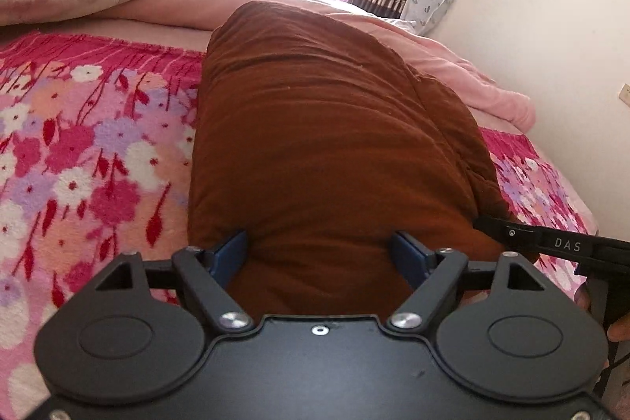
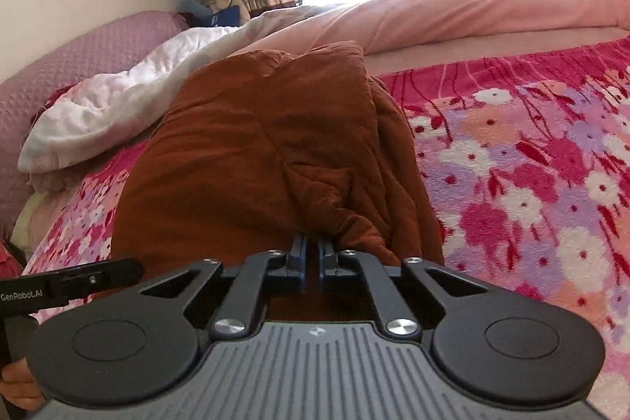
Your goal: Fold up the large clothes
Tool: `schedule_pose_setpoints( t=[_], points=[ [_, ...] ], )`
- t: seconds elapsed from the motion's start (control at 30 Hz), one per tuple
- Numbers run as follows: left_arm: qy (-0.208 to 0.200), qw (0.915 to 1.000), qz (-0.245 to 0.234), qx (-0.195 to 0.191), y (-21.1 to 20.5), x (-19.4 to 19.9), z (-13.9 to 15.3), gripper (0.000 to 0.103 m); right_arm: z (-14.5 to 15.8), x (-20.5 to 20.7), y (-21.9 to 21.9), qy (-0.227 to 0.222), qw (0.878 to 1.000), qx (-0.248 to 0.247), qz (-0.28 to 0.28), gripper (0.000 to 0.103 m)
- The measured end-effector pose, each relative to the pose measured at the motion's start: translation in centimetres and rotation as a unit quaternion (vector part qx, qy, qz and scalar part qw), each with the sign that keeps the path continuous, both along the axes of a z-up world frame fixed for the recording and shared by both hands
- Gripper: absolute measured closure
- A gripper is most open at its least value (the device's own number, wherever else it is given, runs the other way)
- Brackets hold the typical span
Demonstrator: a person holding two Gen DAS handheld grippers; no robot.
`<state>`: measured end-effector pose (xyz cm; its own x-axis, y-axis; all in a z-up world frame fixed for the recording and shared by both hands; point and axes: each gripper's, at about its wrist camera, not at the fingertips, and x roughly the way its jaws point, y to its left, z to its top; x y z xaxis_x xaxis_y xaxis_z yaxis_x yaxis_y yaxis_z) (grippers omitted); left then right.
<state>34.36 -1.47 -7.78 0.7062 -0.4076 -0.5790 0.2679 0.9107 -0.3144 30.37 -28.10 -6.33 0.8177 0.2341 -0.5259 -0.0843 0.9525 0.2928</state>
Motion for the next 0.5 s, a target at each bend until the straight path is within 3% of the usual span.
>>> schedule_pose_setpoints(
  t=[0.17,0.3,0.4,0.5],
  points=[
    [-0.023,0.9997,-0.009,-0.008,0.6,0.4,3.5,0.025,2.7,-0.1,0.1,0.003,1.0,-0.01,0.013,0.097],
    [-0.057,0.9984,0.006,-0.002,1.0,3.3,6.4,0.025,6.5,1.3,-0.1,-0.03,0.999,-0.005,0.013,0.083],
    [-0.057,0.9983,0.005,0.009,0.4,6.3,7.3,0.025,8.3,4.1,0.6,-0.04,0.999,-0.031,0.004,0.08],
    [-0.037,0.9991,-0.003,0.019,-0.5,9.4,6.6,0.025,8.2,7.5,1.4,-0.02,0.999,-0.05,-0.001,0.08]
  ],
)
